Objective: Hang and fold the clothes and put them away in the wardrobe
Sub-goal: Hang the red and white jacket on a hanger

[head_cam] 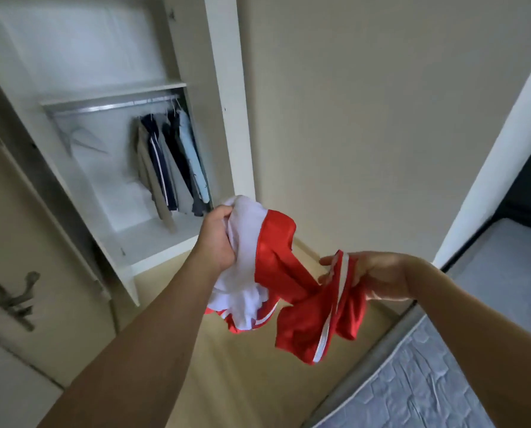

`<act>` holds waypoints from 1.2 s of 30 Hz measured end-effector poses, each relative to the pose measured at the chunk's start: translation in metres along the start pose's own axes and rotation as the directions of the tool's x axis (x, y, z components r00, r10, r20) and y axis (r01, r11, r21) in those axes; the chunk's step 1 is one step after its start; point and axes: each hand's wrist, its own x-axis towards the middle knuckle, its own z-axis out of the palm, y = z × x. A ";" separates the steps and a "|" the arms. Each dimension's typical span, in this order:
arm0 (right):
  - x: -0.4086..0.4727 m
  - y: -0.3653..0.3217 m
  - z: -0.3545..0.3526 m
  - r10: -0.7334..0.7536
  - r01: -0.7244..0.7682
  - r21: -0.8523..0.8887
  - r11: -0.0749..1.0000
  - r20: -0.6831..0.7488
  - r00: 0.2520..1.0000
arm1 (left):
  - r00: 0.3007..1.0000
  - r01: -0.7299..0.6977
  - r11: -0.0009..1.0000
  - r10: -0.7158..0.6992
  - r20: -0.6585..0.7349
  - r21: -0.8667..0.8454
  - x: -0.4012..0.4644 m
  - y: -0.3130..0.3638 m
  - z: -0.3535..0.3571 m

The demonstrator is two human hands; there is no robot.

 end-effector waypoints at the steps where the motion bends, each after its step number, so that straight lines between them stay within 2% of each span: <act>1: 0.013 -0.005 0.005 0.047 -0.047 -0.004 0.999 0.061 0.997 | 1.000 -0.001 1.000 0.001 0.015 0.007 0.007 0.008 -0.006; 2: 0.031 -0.013 0.009 0.051 -0.054 0.039 0.998 0.073 0.996 | 1.000 0.004 1.000 -0.004 0.015 0.017 0.015 0.015 -0.013; 4: 0.071 -0.029 0.015 -0.005 0.004 0.166 0.986 0.002 1.000 | 1.000 0.008 0.997 -0.008 -0.002 0.079 0.033 0.024 -0.026; 5: 0.092 -0.039 0.019 -0.018 0.025 0.171 0.985 -0.044 0.999 | 1.000 0.014 0.992 -0.015 0.003 0.126 0.041 0.026 -0.031; 7: 0.132 -0.056 0.032 0.023 -0.020 0.068 0.997 -0.056 0.998 | 0.999 0.033 0.952 -0.025 -0.031 0.304 0.052 0.026 -0.037; 10: 0.182 -0.069 0.051 0.114 -0.112 -0.111 0.988 0.014 0.993 | 0.998 0.019 0.814 0.021 -0.062 0.580 0.066 0.016 -0.052; 15: 0.247 -0.101 0.058 0.121 -0.136 -0.186 0.973 -0.088 0.989 | 0.985 -0.049 0.727 0.149 -0.089 0.685 0.098 0.021 -0.079; 17: 0.271 -0.121 0.062 0.135 -0.161 -0.283 0.946 -0.108 0.985 | 0.983 -0.081 0.678 0.177 -0.055 0.730 0.112 0.026 -0.088; 18: 0.284 -0.132 0.068 0.116 -0.161 -0.405 0.900 -0.132 0.984 | 0.985 -0.087 0.652 0.170 -0.034 0.753 0.119 0.026 -0.094; 20: 0.305 -0.154 0.082 0.029 -0.128 -0.685 0.717 -0.155 0.988 | 0.994 -0.046 0.585 0.110 -0.023 0.810 0.135 0.023 -0.107; 22: 0.321 -0.178 0.096 -0.059 -0.073 -0.798 0.598 -0.135 0.989 | 0.998 0.019 0.502 0.035 -0.042 0.865 0.147 0.019 -0.120; 23: 0.334 -0.190 0.103 -0.109 -0.037 -0.814 0.580 -0.122 0.986 | 0.999 0.042 0.473 0.008 -0.052 0.880 0.156 0.019 -0.128; 25: 0.358 -0.213 0.116 -0.211 0.038 -0.811 0.584 -0.106 0.972 | 0.998 0.067 0.464 -0.045 -0.052 0.883 0.173 0.021 -0.147; 28: 0.391 -0.238 0.134 -0.296 0.169 -0.631 0.757 -0.102 0.950 | 0.993 0.098 0.583 -0.117 -0.036 0.806 0.204 0.035 -0.181; 30: 0.403 -0.253 0.147 -0.332 0.248 -0.498 0.831 -0.086 0.939 | 0.982 0.131 0.629 -0.191 -0.011 0.766 0.227 0.050 -0.200; 32: 0.415 -0.272 0.158 -0.378 0.306 -0.424 0.852 -0.095 0.921 | 0.961 0.164 0.611 -0.278 0.016 0.775 0.248 0.074 -0.213; 34: 0.427 -0.295 0.164 -0.427 0.367 -0.383 0.848 -0.082 0.901 | 0.950 0.172 0.511 -0.311 -0.006 0.842 0.272 0.100 -0.224; 36: 0.437 -0.321 0.167 -0.440 0.391 -0.394 0.832 -0.041 0.897 | 0.984 0.132 0.470 -0.170 -0.057 0.873 0.301 0.123 -0.236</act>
